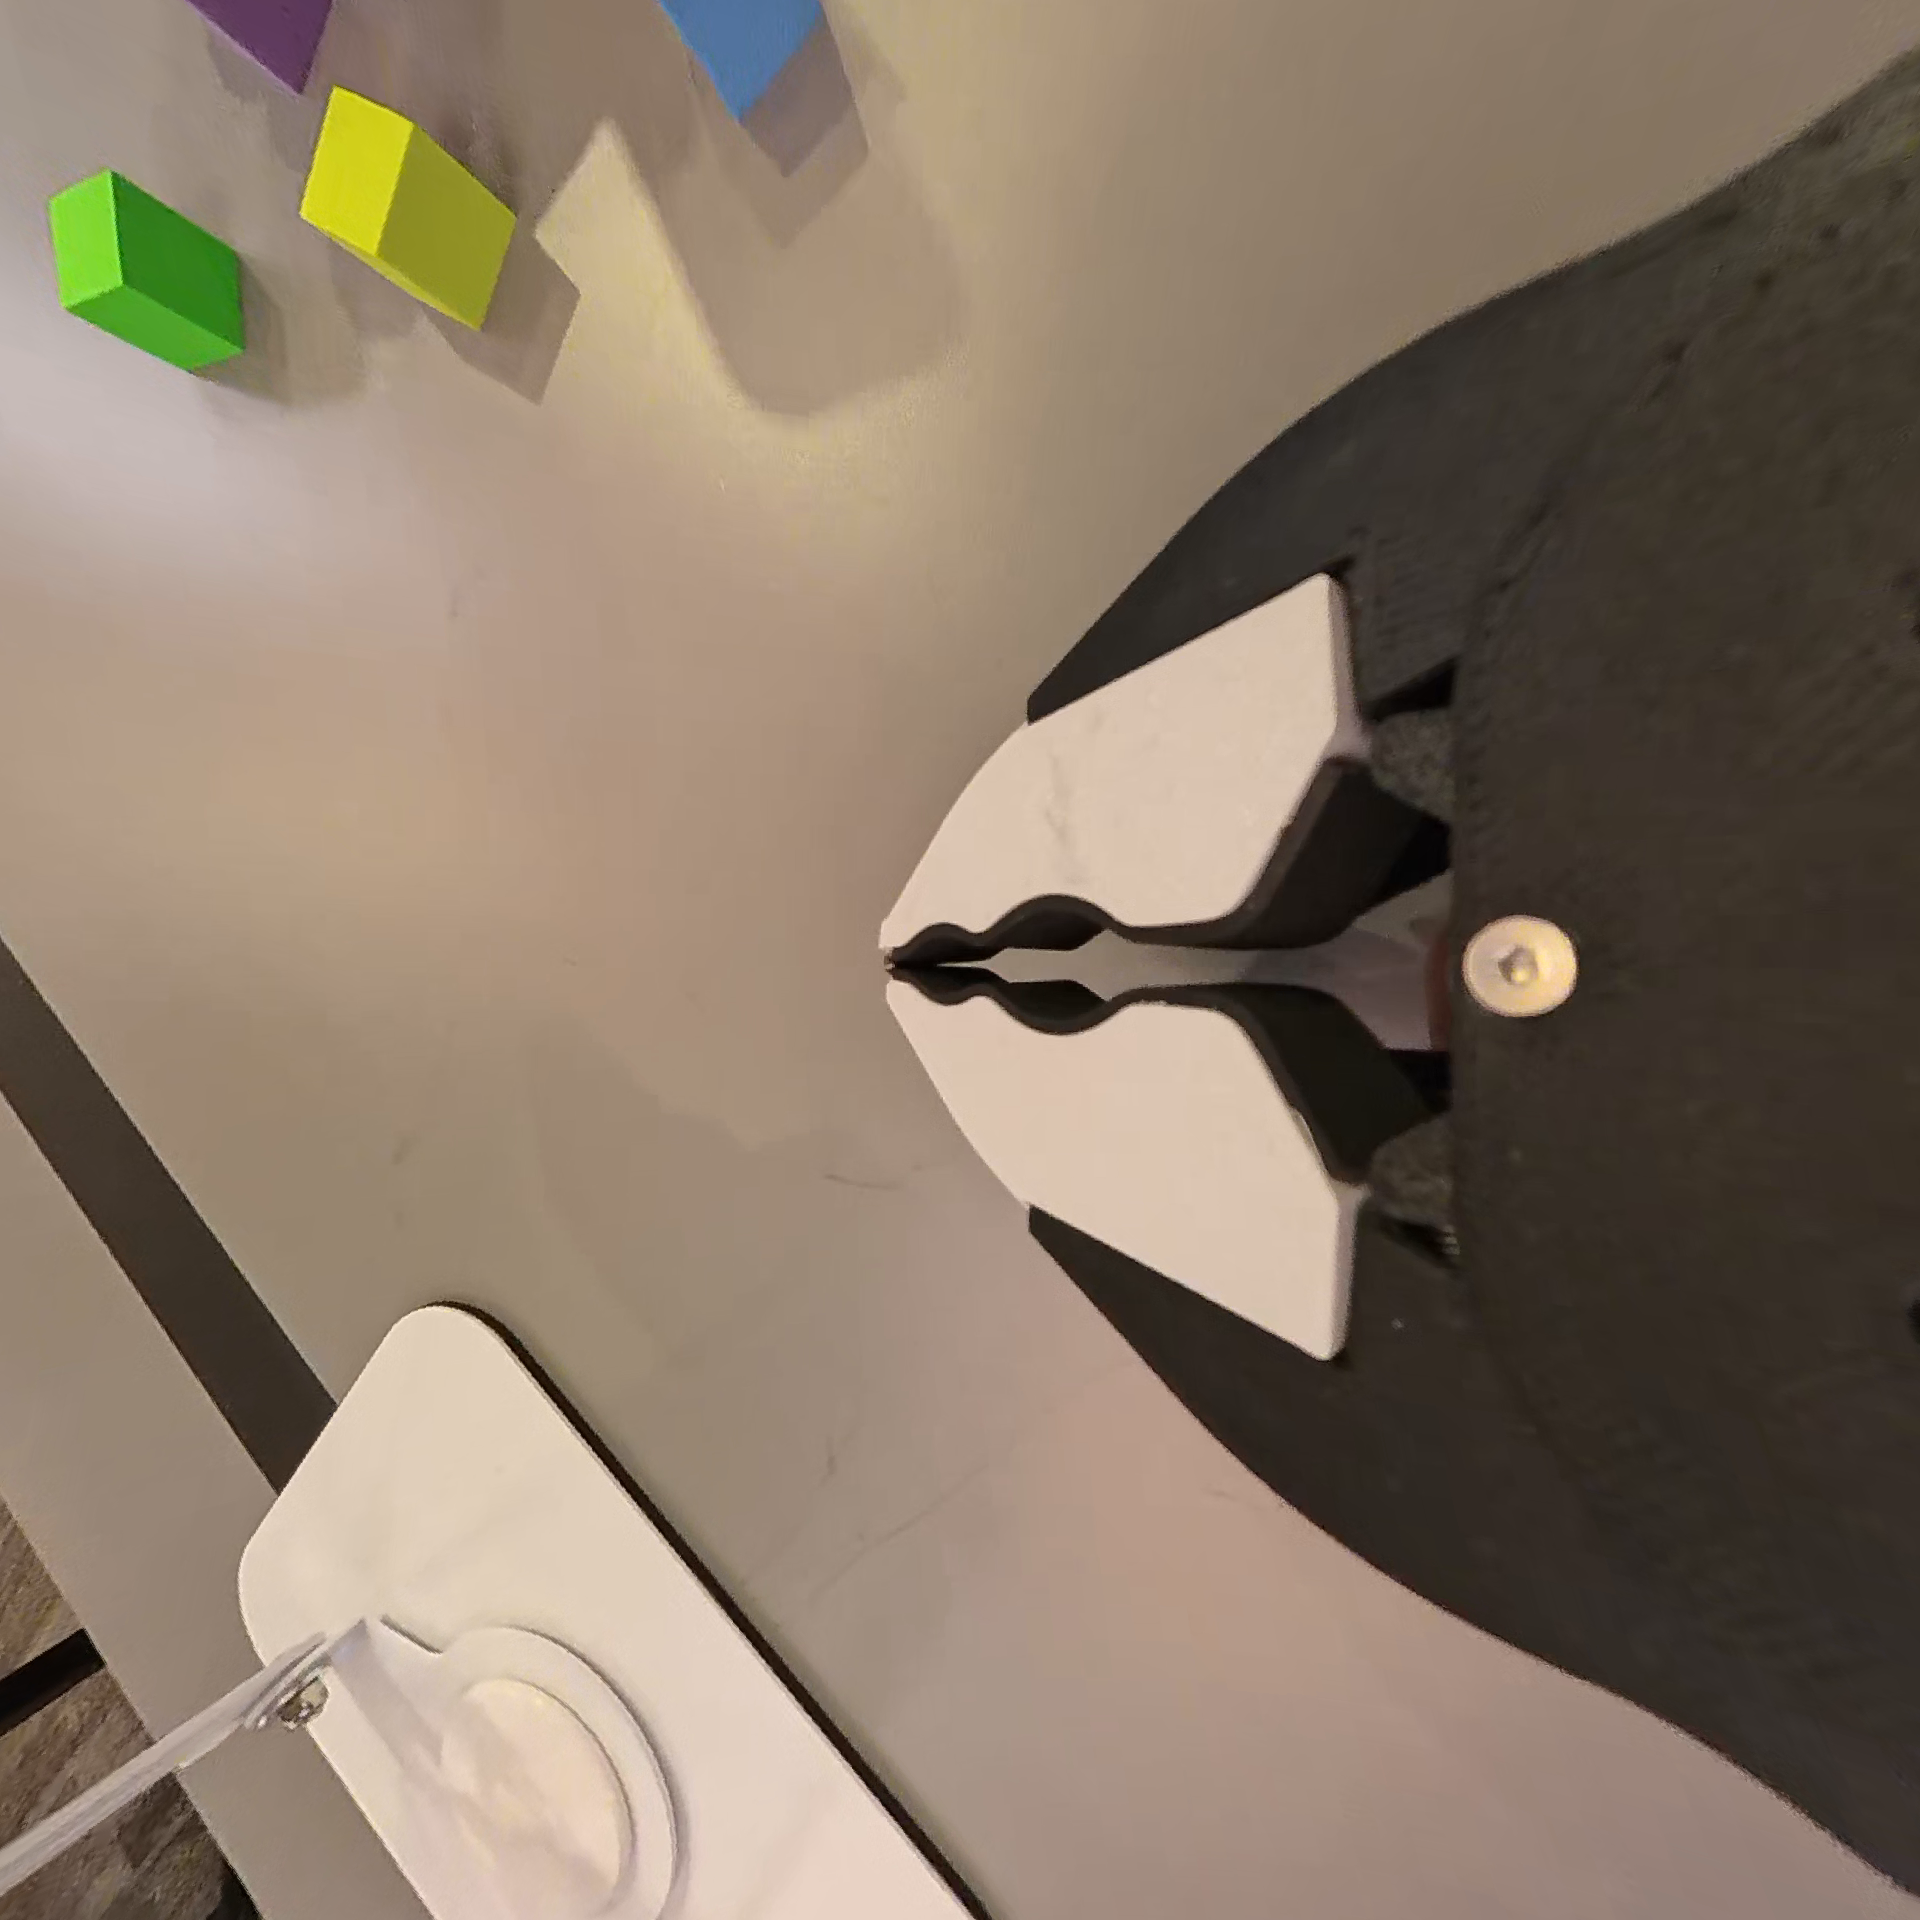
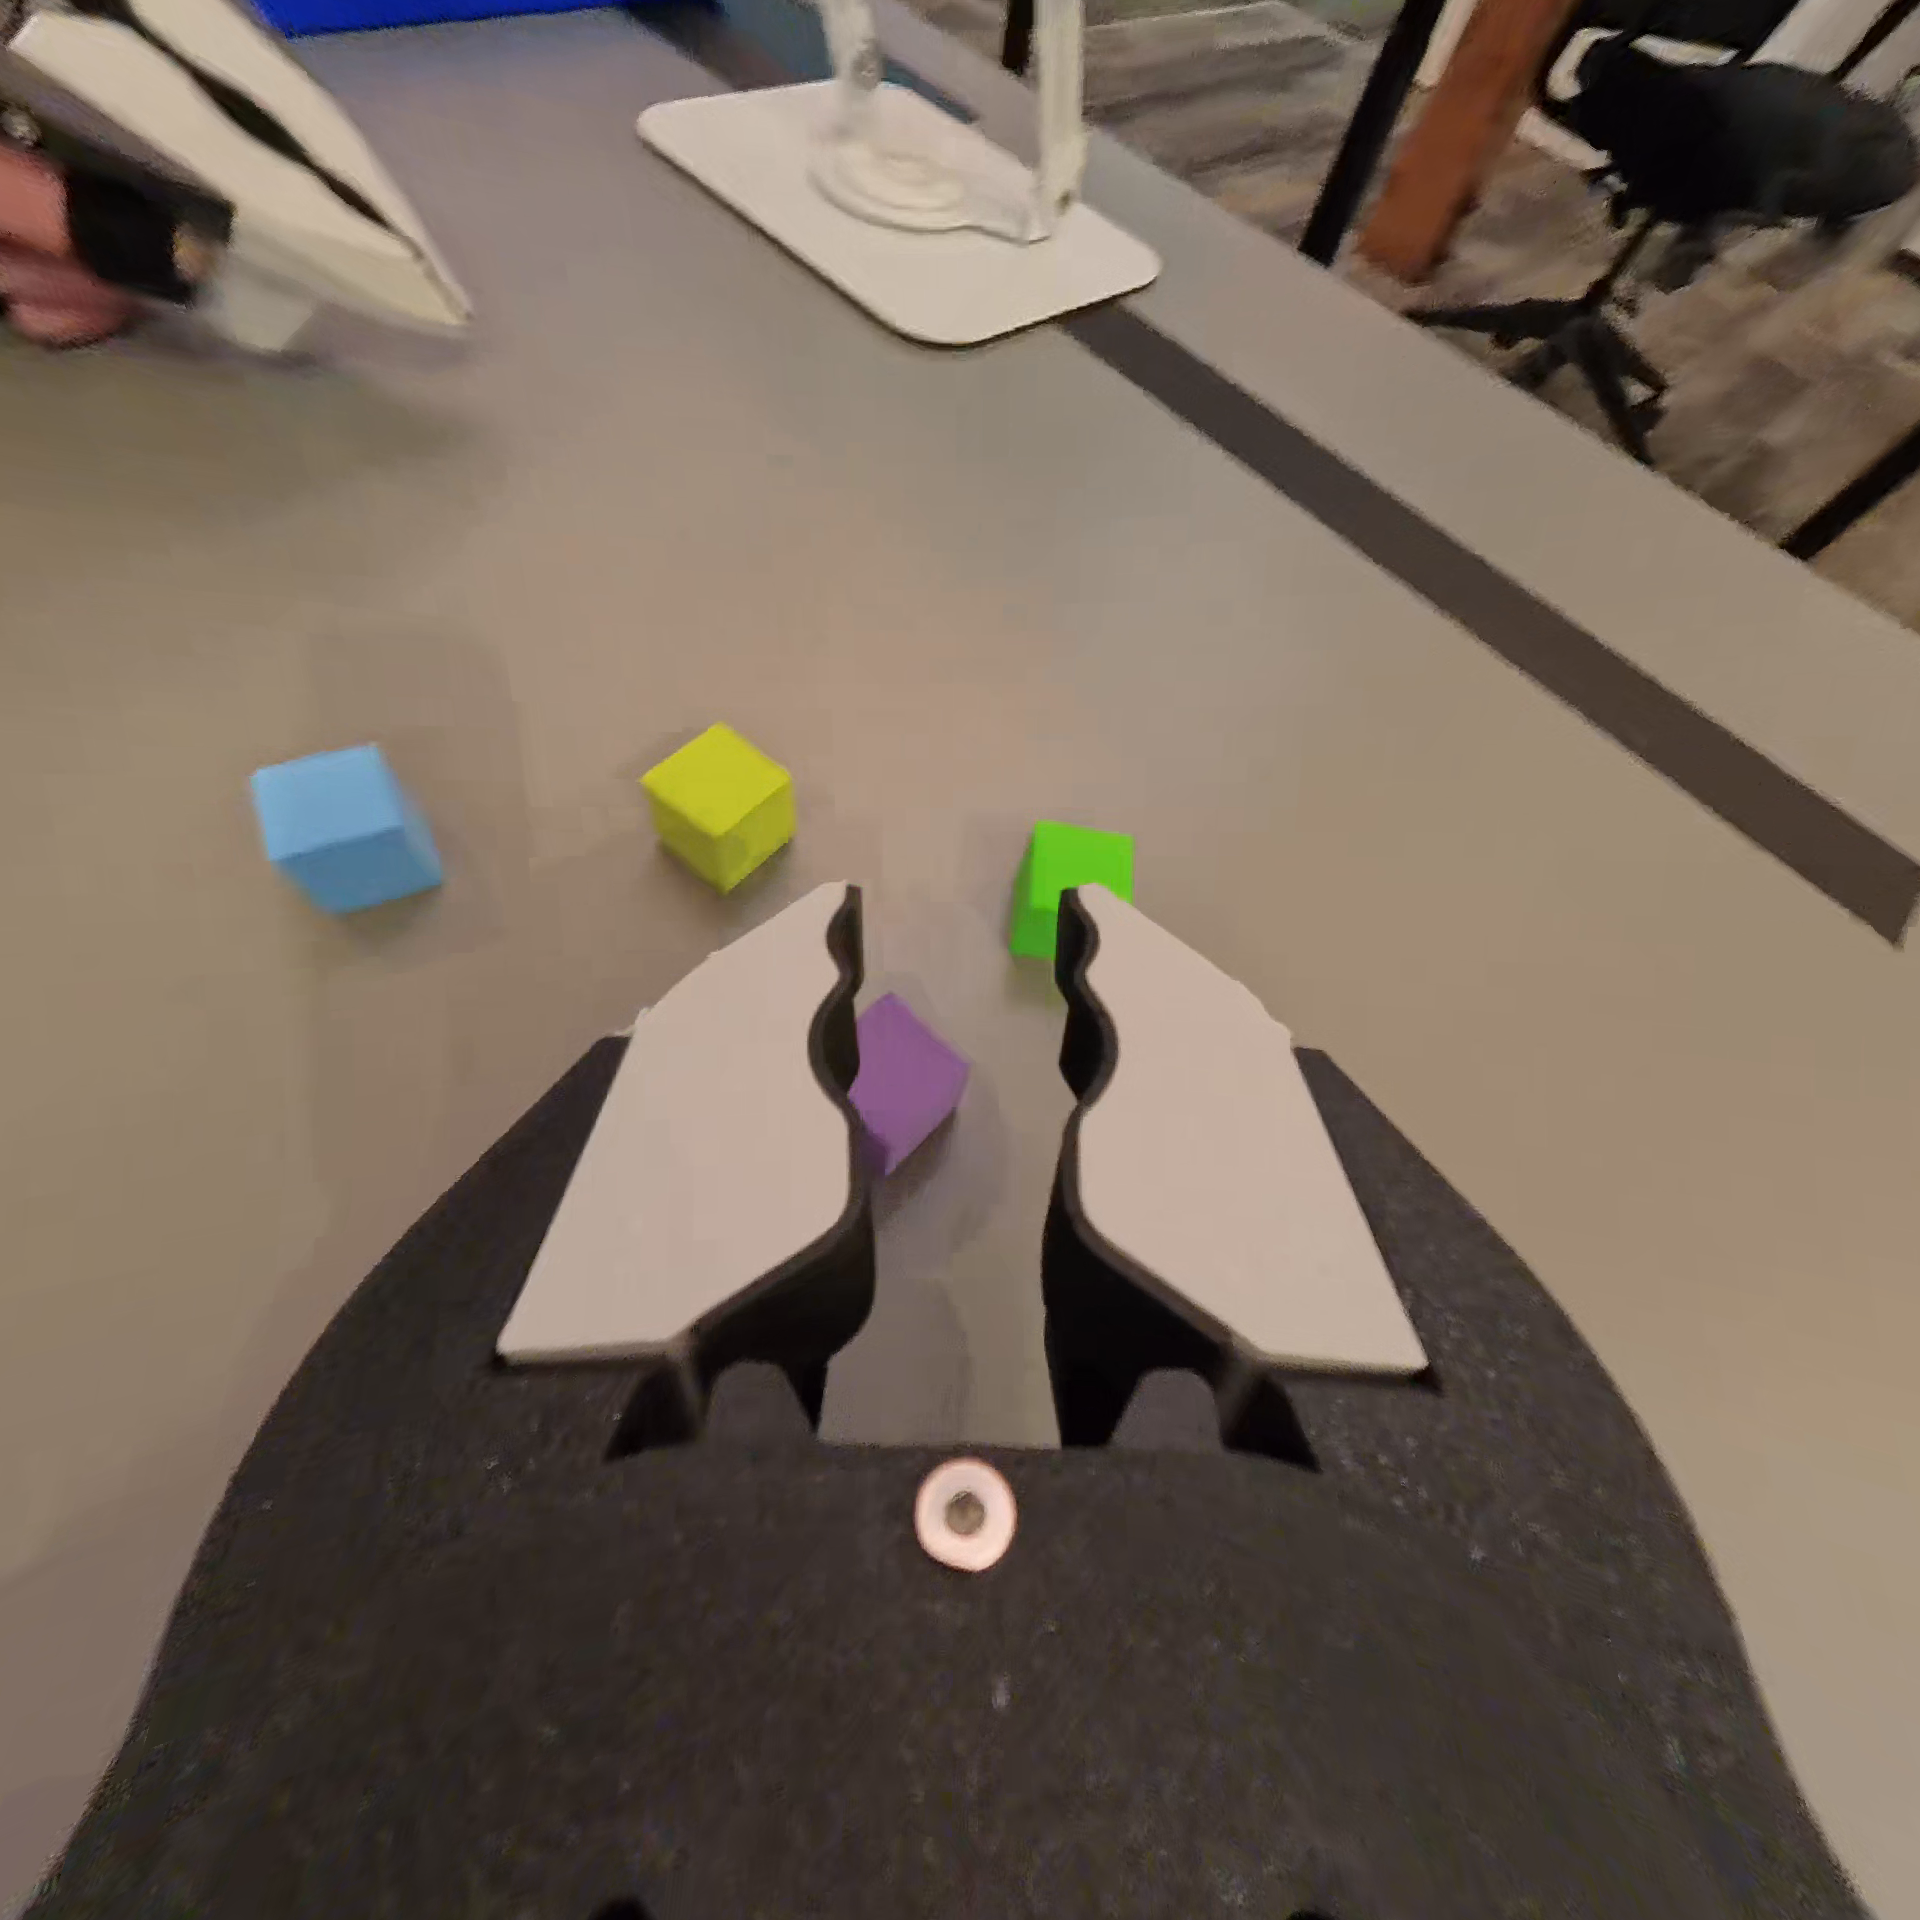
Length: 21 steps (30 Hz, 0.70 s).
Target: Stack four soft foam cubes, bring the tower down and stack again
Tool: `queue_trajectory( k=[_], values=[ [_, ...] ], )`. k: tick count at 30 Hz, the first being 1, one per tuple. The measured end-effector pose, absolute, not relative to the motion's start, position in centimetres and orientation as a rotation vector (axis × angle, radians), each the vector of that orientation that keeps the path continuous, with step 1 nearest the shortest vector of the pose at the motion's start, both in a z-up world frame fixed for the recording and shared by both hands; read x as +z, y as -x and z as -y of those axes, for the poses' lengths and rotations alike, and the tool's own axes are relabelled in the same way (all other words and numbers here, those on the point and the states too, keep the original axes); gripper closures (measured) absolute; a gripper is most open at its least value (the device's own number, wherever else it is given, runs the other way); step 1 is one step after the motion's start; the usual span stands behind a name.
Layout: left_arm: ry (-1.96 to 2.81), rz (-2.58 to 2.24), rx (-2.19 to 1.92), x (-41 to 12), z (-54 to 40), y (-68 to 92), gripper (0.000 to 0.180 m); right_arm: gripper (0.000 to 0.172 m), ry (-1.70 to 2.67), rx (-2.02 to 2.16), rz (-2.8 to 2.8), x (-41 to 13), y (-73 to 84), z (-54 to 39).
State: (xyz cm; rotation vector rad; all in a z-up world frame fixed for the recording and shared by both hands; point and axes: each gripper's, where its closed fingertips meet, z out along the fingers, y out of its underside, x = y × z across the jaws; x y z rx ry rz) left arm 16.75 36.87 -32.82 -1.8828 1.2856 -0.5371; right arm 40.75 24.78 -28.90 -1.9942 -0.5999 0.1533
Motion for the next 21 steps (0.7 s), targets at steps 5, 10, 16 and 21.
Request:
queue_trajectory(
  k=[5,10,16,21],
  values=[
    [1.887,-1.293,-0.545,-32.9,-36.8,-16.8,0.180,0.137,1.938,0.229,0.684,-28.2,-38.2,-23.3],
    [1.889,-1.293,-0.541,-32.9,-36.9,-16.8,0.180,0.127,1.977,0.298,0.894,-29.0,-31.6,-21.5],
    [1.891,-1.269,-0.573,-32.7,-37.0,-16.7,0.180,0.122,2.092,0.223,1.027,-32.8,-28.1,-21.3],
    [1.880,-1.275,-0.572,-32.6,-36.9,-16.7,0.180,0.145,2.121,0.237,1.048,-33.6,-27.2,-22.1]
  ],
)
